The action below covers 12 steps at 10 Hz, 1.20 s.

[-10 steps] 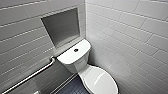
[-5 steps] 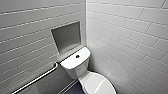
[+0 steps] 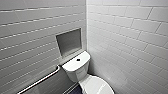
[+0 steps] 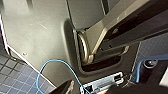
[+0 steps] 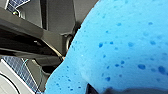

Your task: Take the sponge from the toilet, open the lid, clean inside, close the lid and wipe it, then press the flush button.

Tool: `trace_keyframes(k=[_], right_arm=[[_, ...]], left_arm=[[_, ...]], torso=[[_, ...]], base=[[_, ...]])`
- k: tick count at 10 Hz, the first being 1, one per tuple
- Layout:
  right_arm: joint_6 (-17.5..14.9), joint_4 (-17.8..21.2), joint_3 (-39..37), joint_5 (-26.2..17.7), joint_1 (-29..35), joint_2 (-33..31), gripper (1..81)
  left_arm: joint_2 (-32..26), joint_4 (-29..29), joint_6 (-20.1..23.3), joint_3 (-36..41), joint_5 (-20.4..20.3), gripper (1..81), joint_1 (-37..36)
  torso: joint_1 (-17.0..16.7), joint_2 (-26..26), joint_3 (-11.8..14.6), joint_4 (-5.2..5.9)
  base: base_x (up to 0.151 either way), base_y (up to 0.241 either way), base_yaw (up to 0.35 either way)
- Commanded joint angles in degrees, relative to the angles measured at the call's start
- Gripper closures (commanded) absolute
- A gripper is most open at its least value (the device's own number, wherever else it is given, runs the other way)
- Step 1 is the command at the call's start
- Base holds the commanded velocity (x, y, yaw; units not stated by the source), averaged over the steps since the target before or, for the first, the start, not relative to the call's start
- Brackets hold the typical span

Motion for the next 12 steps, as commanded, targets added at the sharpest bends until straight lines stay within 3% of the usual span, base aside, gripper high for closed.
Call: trace_keyframes(k=[1, 3, 4, 7, 9, 10, 12], right_arm=[[0.1, -0.28, -0.19, -3.82, 0.78, 0.17, 81.1], [-0.16, -0.28, -0.28, -7.6, 1.31, 0.79, 81.1], [-0.16, -0.37, -0.28, -7.87, 1.31, 0.79, 81.1], [-0.16, -0.29, -0.28, -7.87, 1.31, 0.96, 81.1], [-0.07, -0.28, -0.28, -7.87, 1.31, 1.14, 81.1], [-0.07, -0.28, -0.28, -7.87, 1.4, 1.14, 81.1], [0.01, -0.28, -0.37, -7.87, 1.66, 1.23, 81.1]], left_arm=[[0.15, -0.64, 0.07, 0.32, 3.51, 1.0, -0.86], [0.41, -0.64, 0.07, 0.32, 3.51, 1.0, -0.86], [0.68, -0.64, 0.07, 0.32, 3.5, 1.0, -0.86], [0.5, -0.64, 0.07, 0.15, 3.51, 1.0, -0.86], [0.59, -0.64, 0.07, 0.06, 3.51, 1.0, -0.86], [0.59, -0.64, 0.07, 0.06, 3.51, 1.0, -0.86], [0.59, -0.64, 0.07, 0.06, 3.51, 1.0, -0.86]], torso=[[-3.61, 5.61, -0.02, 0.0], [-6.32, 9.77, 0.22, 0.0], [-7.75, 12.0, 4.41, 0.0], [-10.93, 17.09, 8.26, 0.0], [-13.48, 20.98, 12.33, 0.0], [-14.86, 23.06, 8.74, 0.0], [-17.18, 26.51, 10.84, 0.0]], base=[[0.0, 0.0, 0.0], [0.0, 0.0, 0.0], [0.0, 0.0, 0.0], [0.0, 0.0, 0.0], [0.0, 0.0, 0.0], [0.0, 0.0, 0.0], [0.0, 0.0, 0.0]])
